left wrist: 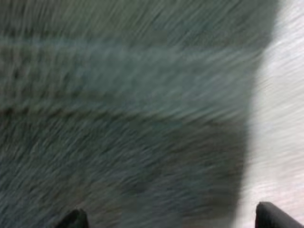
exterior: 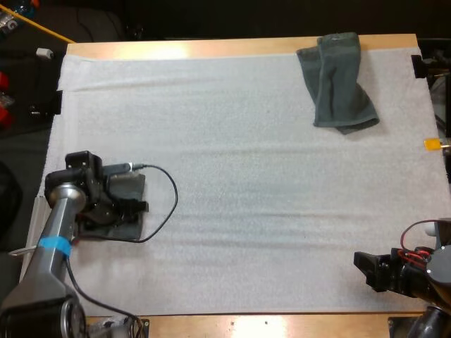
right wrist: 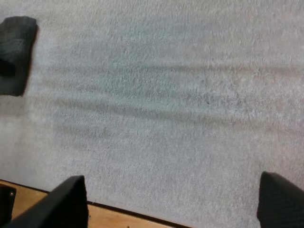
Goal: Pick towel from pile, fold and stack
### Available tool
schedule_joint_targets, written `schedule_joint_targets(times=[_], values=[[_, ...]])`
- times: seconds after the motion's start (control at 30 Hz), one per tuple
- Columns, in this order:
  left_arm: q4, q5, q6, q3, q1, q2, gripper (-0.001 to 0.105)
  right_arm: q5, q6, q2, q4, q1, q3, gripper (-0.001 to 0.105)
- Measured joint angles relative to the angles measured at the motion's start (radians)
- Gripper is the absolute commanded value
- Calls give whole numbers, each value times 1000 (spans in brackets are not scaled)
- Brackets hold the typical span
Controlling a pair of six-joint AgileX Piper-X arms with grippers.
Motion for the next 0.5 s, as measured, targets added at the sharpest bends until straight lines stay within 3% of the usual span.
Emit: schedule_joint_targets(times=[0.23,0.5], values=[[0,106,-7,-54,-30,-212,65,0,-1,0,-55,0,0,71],[31,120,-52,-55,-80,-456,65,19,-68,0,-235,0,0,71]])
